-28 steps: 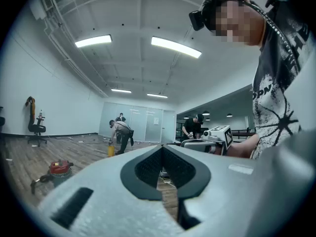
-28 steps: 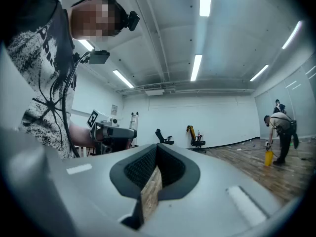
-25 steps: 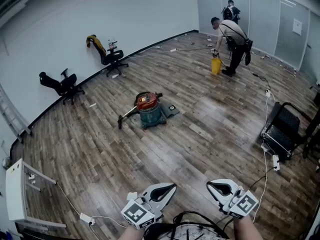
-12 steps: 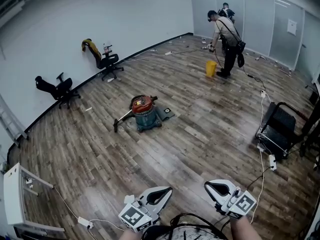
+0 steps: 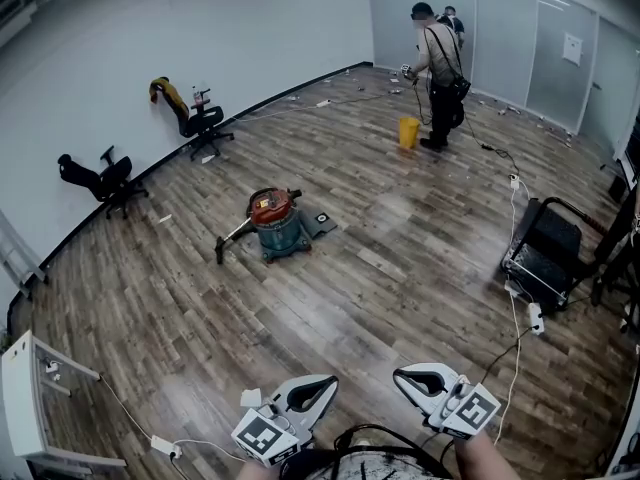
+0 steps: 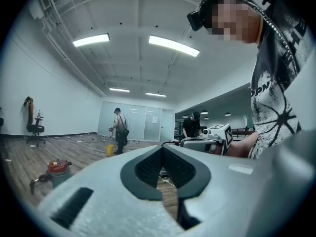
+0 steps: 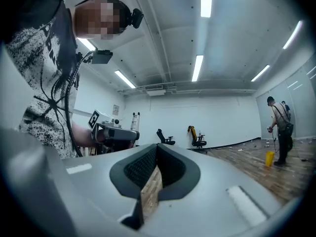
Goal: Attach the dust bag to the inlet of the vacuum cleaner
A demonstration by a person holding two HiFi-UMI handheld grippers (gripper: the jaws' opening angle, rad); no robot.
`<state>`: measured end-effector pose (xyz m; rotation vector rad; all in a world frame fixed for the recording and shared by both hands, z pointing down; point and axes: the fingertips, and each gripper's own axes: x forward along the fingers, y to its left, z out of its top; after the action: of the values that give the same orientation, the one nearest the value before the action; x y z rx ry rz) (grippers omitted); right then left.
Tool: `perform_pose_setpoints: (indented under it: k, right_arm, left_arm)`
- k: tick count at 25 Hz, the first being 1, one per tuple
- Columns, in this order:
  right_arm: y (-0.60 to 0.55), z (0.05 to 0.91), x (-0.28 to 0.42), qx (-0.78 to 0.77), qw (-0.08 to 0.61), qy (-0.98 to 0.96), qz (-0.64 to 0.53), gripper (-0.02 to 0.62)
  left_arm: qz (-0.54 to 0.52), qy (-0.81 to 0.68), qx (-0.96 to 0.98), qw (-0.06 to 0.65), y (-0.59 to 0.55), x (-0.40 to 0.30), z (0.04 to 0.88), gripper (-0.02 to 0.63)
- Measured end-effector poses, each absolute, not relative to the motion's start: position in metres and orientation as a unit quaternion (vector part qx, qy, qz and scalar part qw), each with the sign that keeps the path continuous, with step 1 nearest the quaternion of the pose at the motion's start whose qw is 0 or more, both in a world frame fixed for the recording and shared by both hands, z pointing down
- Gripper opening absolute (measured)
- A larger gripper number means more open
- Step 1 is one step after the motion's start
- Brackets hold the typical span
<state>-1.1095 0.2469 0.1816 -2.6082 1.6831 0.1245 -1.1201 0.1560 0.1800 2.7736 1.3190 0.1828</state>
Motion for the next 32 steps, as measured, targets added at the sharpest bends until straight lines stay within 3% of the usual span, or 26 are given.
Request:
perform_pose_setpoints:
  k: [14, 17, 32]
  right_arm:
    - [0.250, 0.192, -1.107, -0.836, 0.021, 0.547, 0.031, 0.005]
    - [0.246, 0.194, -1.100, -0.839, -0.007, 0.542, 0.044, 0.005]
    - [0.197, 0.195, -1.005, -0.862, -0.051, 0.502, 0.047, 0.005]
  left_arm:
    - [0.061, 0.421, 0.904, 0.047, 0.161, -1.122, 0.191, 0.003]
    - [0.083, 0.418, 0.903, 0.053, 0.156, -1.115, 0.202, 0.003]
    - [0.078, 0.464, 0.881, 0.042, 0.116, -1.016, 0.203, 0.003]
